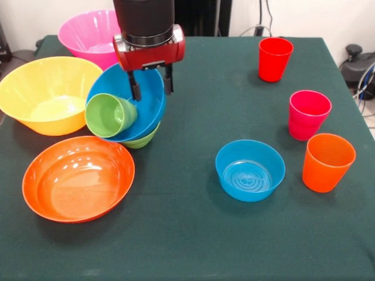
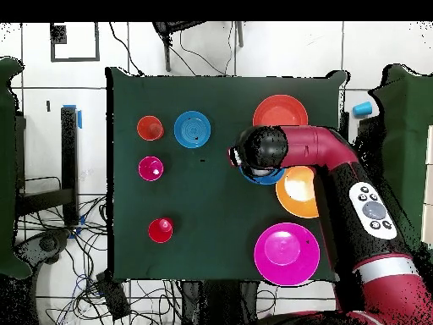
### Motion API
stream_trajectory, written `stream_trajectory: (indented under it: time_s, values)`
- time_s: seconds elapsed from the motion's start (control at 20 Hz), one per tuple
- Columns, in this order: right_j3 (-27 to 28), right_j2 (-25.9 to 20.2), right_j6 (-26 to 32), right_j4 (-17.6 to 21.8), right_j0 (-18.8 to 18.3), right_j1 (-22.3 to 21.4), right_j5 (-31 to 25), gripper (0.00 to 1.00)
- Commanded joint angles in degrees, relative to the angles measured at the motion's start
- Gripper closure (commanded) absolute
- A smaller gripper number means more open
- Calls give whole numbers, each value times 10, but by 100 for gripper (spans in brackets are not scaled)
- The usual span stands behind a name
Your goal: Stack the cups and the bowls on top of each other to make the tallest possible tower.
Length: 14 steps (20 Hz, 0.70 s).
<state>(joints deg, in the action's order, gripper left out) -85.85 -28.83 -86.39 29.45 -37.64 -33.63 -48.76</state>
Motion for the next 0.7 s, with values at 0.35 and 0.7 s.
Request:
stream_trajectory:
  time_s: [0.35, 0.7]
  values:
    - [38, -6, 130, 81, 28, -6, -37, 0]
    - [22, -12, 117, 78, 27, -13, -32, 0]
